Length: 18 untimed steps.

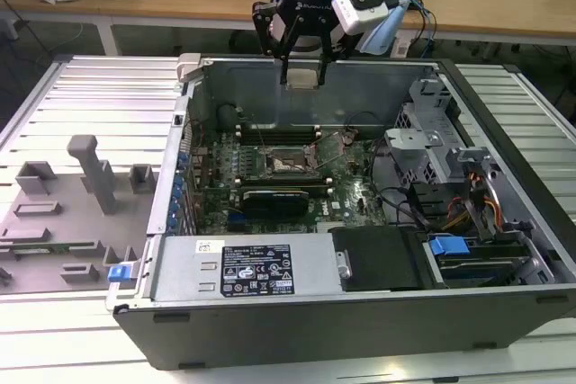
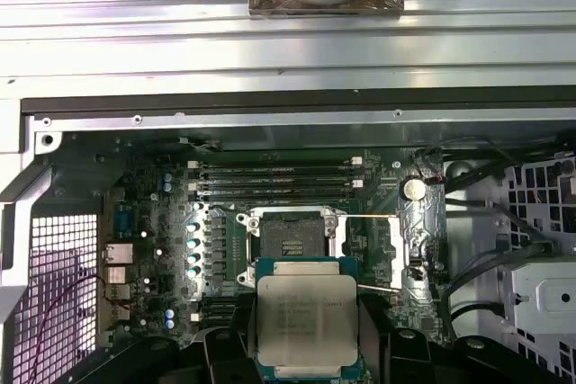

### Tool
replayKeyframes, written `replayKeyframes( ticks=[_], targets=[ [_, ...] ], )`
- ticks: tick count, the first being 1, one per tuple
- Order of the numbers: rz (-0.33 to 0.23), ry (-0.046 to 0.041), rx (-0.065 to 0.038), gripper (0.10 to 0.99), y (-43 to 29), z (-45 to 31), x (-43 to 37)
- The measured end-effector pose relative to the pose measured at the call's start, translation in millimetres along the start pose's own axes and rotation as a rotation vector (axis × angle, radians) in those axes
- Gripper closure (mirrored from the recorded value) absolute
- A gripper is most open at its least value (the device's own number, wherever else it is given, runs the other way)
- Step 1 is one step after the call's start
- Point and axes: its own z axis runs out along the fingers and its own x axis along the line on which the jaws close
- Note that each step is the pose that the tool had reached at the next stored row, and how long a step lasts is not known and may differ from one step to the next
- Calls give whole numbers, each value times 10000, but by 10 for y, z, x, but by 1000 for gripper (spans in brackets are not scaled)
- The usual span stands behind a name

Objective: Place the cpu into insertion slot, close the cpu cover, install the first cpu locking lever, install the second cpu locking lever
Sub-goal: 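Place the cpu into insertion slot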

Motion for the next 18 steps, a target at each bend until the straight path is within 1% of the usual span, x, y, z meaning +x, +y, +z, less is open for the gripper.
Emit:
replayKeyframes(
  ticks=[2,6,18],
  targets=[
    [0,1,0,545,-1,10,0],
    [-1,0,5,545,-7,80,-2],
    [0,-1,9,545,-18,195,-4]
  ],
)
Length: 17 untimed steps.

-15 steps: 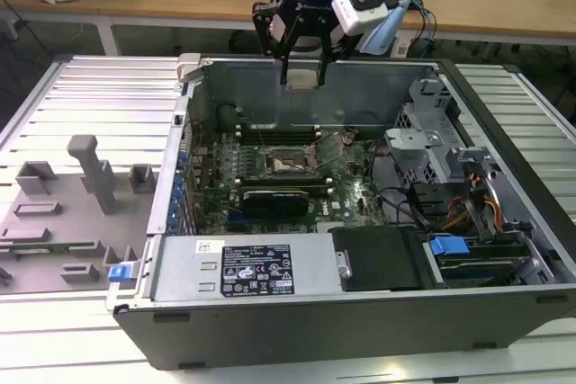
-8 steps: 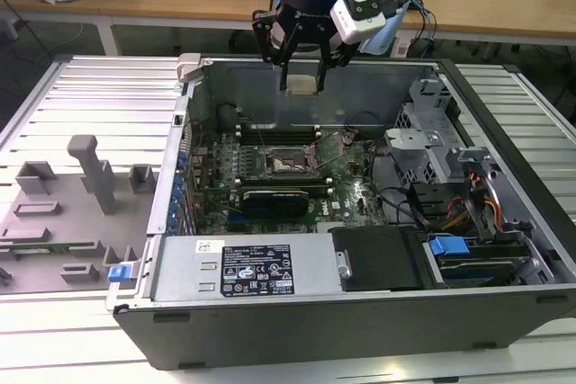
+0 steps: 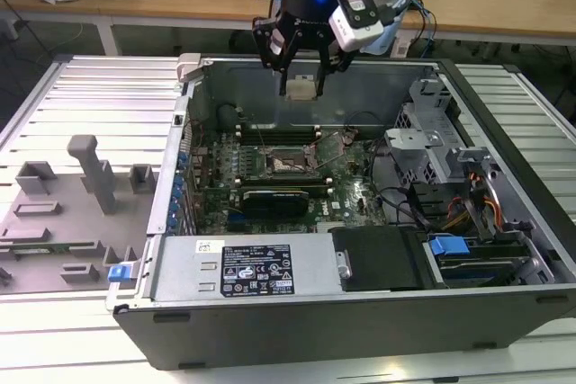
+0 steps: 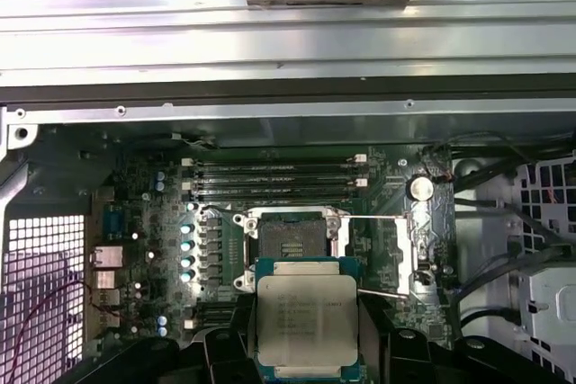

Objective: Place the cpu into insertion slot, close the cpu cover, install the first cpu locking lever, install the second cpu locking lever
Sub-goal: 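Place the cpu into insertion slot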

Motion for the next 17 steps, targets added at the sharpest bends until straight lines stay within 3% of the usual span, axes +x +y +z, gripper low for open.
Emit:
replayKeyframes(
  ticks=[11,17],
  targets=[
    [-1,-3,1,545,-13,142,-3],
    [-10,-113,-2,545,-25,283,8]
  ],
)
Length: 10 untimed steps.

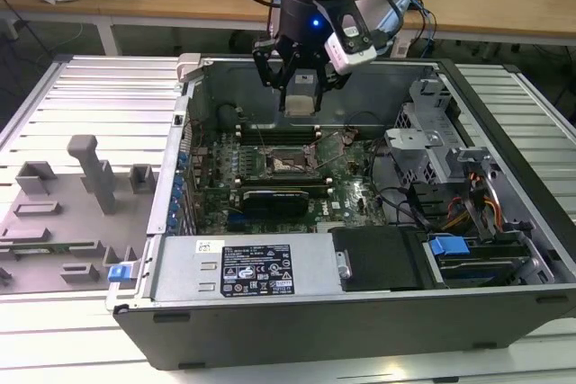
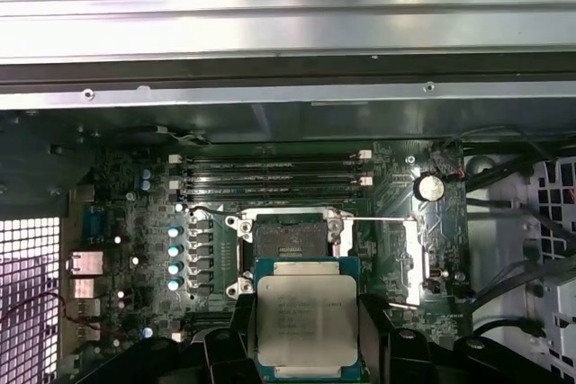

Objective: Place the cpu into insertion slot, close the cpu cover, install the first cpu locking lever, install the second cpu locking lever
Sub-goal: 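Place the cpu into insertion slot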

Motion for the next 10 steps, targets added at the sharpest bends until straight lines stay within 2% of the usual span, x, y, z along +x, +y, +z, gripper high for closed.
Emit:
replayKeyframes(
  ticks=[5,10],
  targets=[
    [-11,-116,-3,545,-9,101,27],
    [-16,-150,-4,545,-20,213,40]
  ],
)
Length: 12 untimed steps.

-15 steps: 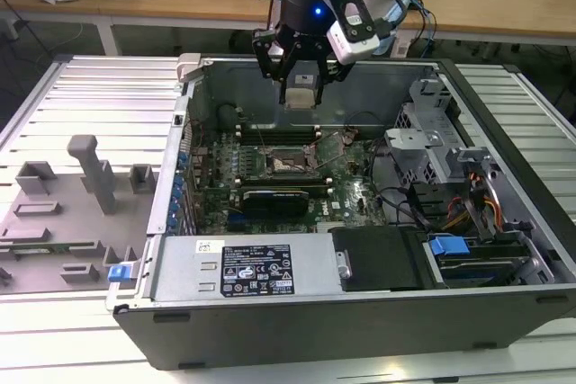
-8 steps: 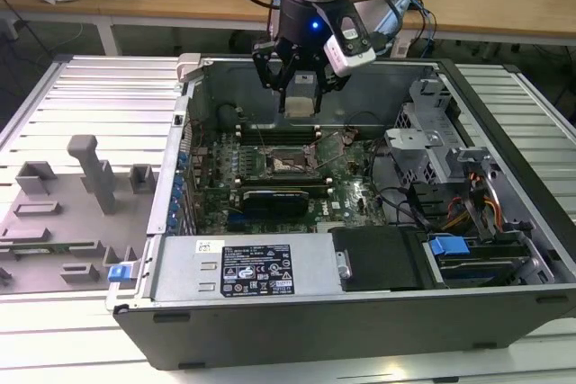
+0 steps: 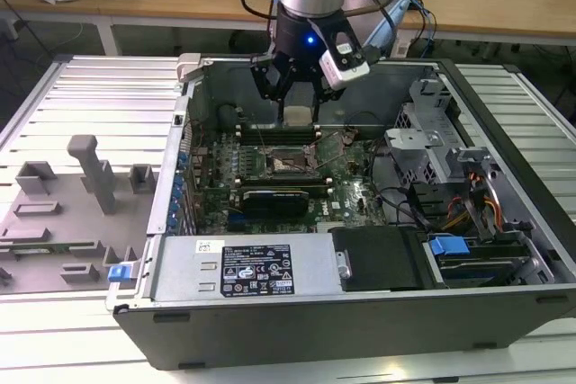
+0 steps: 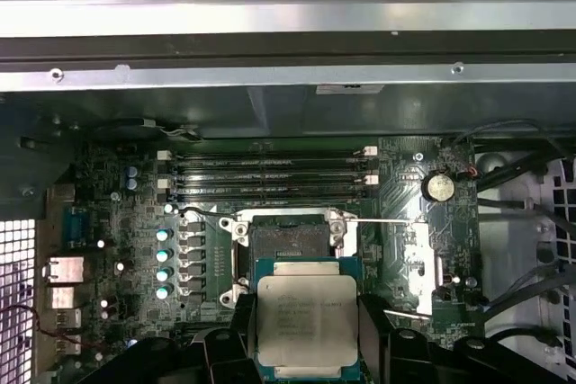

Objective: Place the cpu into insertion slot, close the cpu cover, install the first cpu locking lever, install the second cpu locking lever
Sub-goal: 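Place the cpu into insertion slot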

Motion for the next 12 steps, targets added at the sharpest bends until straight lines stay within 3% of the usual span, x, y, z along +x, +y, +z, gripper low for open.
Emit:
replayKeyframes(
  ticks=[3,7,10,12],
  targets=[
    [-5,-23,0,545,-9,90,17],
    [-2,-30,2,545,-12,124,27],
    [454,-70,7,545,-13,137,27],
    [1349,-150,15,545,-14,144,27]
  ],
)
